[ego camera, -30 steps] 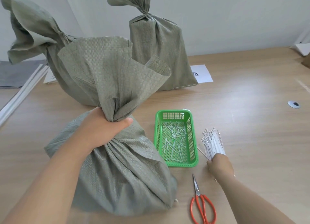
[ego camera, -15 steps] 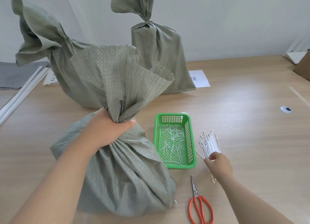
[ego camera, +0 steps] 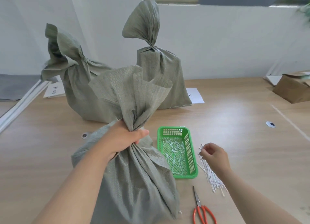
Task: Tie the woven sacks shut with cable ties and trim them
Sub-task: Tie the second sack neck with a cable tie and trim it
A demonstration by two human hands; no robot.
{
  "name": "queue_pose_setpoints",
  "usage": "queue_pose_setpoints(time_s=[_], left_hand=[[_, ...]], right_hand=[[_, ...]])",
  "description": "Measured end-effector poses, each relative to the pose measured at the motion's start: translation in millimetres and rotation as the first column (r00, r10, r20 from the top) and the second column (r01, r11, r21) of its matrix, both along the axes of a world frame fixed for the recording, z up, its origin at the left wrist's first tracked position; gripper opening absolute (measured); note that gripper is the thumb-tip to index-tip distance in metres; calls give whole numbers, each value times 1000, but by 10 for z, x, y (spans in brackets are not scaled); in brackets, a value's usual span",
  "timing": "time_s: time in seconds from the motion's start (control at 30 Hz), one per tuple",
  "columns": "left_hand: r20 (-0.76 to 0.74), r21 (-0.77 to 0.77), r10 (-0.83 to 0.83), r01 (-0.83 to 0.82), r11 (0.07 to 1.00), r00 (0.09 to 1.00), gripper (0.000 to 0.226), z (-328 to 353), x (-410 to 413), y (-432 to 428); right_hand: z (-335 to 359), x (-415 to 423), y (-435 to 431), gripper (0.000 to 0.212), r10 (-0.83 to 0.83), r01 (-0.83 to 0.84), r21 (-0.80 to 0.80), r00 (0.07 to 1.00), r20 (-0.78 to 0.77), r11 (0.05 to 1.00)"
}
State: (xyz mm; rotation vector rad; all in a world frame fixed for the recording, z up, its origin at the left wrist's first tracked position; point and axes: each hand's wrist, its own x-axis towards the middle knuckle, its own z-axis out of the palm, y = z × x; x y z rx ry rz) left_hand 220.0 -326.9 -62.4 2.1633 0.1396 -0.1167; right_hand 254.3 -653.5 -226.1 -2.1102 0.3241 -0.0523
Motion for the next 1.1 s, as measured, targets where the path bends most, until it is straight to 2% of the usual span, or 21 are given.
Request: queue_pose_setpoints(time_s=[0.17,0.3,0.43,0.57,0.63,0.73,0.9,1.0,1.1], left_hand=[[37,-117,-123,126,985,992,17,3,2,94],[25,-185,-194,195,963,981,24,13,10,164],[-13,-214,-260,251,944,966,30,19,11,252],[-25,-274,-299,281,920,954,24,46,-19,344],[-31,-303,-278,256,918,960,9,48,-31,373],[-29,-319,-229,208,925,973,12,48,-41,360],[-23,-308,-111,99,946,994,9,38,-96,283],[-10,-315,-60,54,948,998,16,60,-149,260],[-5,-317,-48,44,947,999,35,77,-192,245]], right_hand=[[540,29,422,17,69,-89,132,986,154,987],[907,18,881,23,103,-158,201,961,258,967],[1172,-27,1307,21,98,-188,317,956,277,930],[1329,-70,1598,14,60,-180,468,964,260,865],[1368,-70,1692,14,37,-162,511,968,246,844],[1411,-66,1802,17,33,-156,573,975,218,805],[1430,-65,1929,14,117,-226,644,971,207,731],[1401,-41,1959,12,159,-255,677,966,202,691],[1376,-27,1990,13,198,-285,703,959,205,652]])
